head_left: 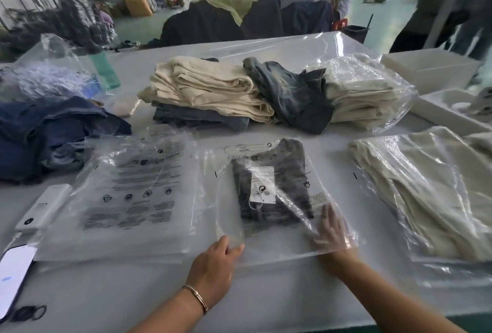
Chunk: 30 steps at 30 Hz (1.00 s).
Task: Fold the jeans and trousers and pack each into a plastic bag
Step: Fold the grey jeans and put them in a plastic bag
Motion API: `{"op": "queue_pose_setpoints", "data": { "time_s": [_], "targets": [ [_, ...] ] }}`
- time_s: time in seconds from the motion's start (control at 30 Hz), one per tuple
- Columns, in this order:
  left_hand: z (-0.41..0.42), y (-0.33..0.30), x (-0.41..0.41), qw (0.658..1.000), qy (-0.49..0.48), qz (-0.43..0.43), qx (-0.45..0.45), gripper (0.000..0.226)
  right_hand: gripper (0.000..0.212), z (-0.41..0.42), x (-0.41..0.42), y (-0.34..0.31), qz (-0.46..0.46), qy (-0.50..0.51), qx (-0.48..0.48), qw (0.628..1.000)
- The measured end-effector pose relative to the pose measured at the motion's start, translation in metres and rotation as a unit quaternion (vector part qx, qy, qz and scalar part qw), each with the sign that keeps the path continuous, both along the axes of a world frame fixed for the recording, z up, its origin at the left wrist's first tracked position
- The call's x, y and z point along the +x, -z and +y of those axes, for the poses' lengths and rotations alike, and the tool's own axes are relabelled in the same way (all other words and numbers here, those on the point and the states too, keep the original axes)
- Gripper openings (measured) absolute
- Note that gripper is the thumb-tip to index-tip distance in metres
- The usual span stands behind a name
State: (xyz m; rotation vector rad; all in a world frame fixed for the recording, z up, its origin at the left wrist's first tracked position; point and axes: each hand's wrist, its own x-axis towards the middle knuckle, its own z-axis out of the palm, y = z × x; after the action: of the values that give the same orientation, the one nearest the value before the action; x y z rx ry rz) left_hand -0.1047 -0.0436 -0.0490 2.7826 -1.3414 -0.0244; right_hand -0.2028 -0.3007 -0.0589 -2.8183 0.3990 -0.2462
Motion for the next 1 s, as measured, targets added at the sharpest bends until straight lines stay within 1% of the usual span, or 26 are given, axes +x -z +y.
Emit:
{"op": "queue_pose_setpoints", "data": {
  "time_s": [0.03, 0.07, 0.1, 0.13, 0.17, 0.2, 0.23, 0.27, 0.3, 0.33, 0.37, 0.4, 0.43, 0.47, 0.5, 0.53, 0.57, 0.6, 0.63, 0.67, 0.7, 0.73, 0.8, 0.87, 0.9, 1.0],
  "targets": [
    [0.003, 0.000, -0.001, 1.000, 0.019, -0.011, -0.005, 0.065, 0.090, -0.003, -0.005, 0.001, 0.028, 0.019, 0.003, 0.999],
    [0.007, 0.001, -0.001, 0.999, 0.029, -0.013, -0.017, 0.064, 0.101, -0.001, -0.015, 0.003, 0.080, 0.046, 0.042, 0.995],
    [0.010, 0.004, -0.002, 0.999, 0.035, -0.007, -0.027, 0.062, 0.103, 0.002, -0.026, 0.014, 0.100, 0.038, 0.016, 0.994],
    [0.014, 0.006, -0.003, 0.999, 0.038, 0.005, -0.033, 0.061, 0.098, 0.003, -0.037, 0.020, 0.122, 0.010, -0.034, 0.992],
    [0.018, 0.008, -0.006, 0.999, 0.037, 0.014, -0.035, 0.061, 0.089, 0.003, -0.048, 0.022, 0.156, -0.005, -0.048, 0.987],
    [0.021, 0.009, -0.009, 0.999, 0.032, 0.019, -0.038, 0.062, 0.082, 0.002, -0.055, 0.021, 0.159, -0.005, -0.027, 0.987],
    [0.023, 0.010, -0.012, 0.998, 0.025, 0.024, -0.045, 0.063, 0.079, -0.001, -0.062, 0.018, 0.142, -0.025, -0.021, 0.989],
    [0.024, 0.010, -0.014, 0.998, 0.014, 0.034, -0.056, 0.064, 0.074, -0.002, -0.069, 0.014, 0.106, -0.054, -0.051, 0.992],
    [0.025, 0.012, -0.016, 0.997, 0.003, 0.041, -0.070, 0.064, 0.063, -0.004, -0.074, 0.013, 0.093, -0.065, -0.037, 0.993],
    [0.024, 0.013, -0.019, 0.995, -0.012, 0.048, -0.085, 0.063, 0.056, -0.006, -0.081, 0.013, 0.093, -0.086, 0.001, 0.992],
    [0.023, 0.015, -0.020, 0.993, -0.038, 0.050, -0.098, 0.060, 0.057, -0.007, -0.091, 0.016, 0.107, -0.121, 0.038, 0.986],
    [0.023, 0.018, -0.022, 0.990, -0.080, 0.050, -0.105, 0.056, 0.057, -0.010, -0.100, 0.014, 0.118, -0.154, 0.052, 0.980],
    [0.024, 0.019, -0.025, 0.984, -0.127, 0.063, -0.106, 0.051, 0.050, -0.013, -0.108, 0.013, 0.096, -0.171, 0.034, 0.980],
    [0.024, 0.018, -0.030, 0.975, -0.172, 0.082, -0.115, 0.047, 0.038, -0.016, -0.115, 0.010, 0.026, -0.180, 0.029, 0.983],
    [0.025, 0.018, -0.035, 0.964, -0.209, 0.097, -0.134, 0.045, 0.028, -0.020, -0.125, 0.012, -0.056, -0.158, 0.042, 0.985],
    [0.025, 0.020, -0.041, 0.954, -0.237, 0.111, -0.147, 0.043, 0.022, -0.023, -0.132, 0.011, -0.122, -0.103, 0.079, 0.984],
    [0.027, 0.023, -0.047, 0.944, -0.259, 0.125, -0.159, 0.041, 0.019, -0.026, -0.139, 0.010, -0.163, -0.028, 0.111, 0.980],
    [0.028, 0.025, -0.052, 0.933, -0.278, 0.142, -0.178, 0.038, 0.017, -0.029, -0.142, 0.007, -0.183, 0.064, 0.144, 0.970],
    [0.029, 0.029, -0.058, 0.918, -0.300, 0.159, -0.203, 0.033, 0.017, -0.033, -0.142, 0.005, -0.186, 0.154, 0.189, 0.952],
    [0.030, 0.032, -0.063, 0.901, -0.323, 0.173, -0.231, 0.027, 0.018, -0.040, -0.141, 0.002, -0.176, 0.231, 0.224, 0.930],
    [0.031, 0.034, -0.068, 0.883, -0.343, 0.187, -0.260, 0.022, 0.018, -0.047, -0.137, 0.001, -0.143, 0.270, 0.256, 0.917],
    [0.033, 0.036, -0.072, 0.866, -0.359, 0.204, -0.281, 0.024, 0.022, -0.053, -0.133, -0.001, -0.087, 0.280, 0.280, 0.914],
    [0.036, 0.041, -0.073, 0.820, -0.388, 0.253, -0.336, 0.022, 0.037, -0.065, -0.125, -0.004, 0.019, 0.257, 0.322, 0.911],
    [0.038, 0.042, -0.070, 0.759, -0.426, 0.300, -0.390, 0.010, 0.038, -0.071, -0.118, -0.004, 0.079, 0.224, 0.373, 0.897],
    [0.038, 0.042, -0.069, 0.741, -0.439, 0.308, -0.404, 0.005, 0.035, -0.073, -0.117, -0.002, 0.091, 0.215, 0.404, 0.884],
    [0.031, 0.041, -0.069, 0.741, -0.467, 0.275, -0.396, 0.004, 0.029, -0.081, -0.120, -0.001, 0.087, 0.206, 0.484, 0.846]
  ]
}}
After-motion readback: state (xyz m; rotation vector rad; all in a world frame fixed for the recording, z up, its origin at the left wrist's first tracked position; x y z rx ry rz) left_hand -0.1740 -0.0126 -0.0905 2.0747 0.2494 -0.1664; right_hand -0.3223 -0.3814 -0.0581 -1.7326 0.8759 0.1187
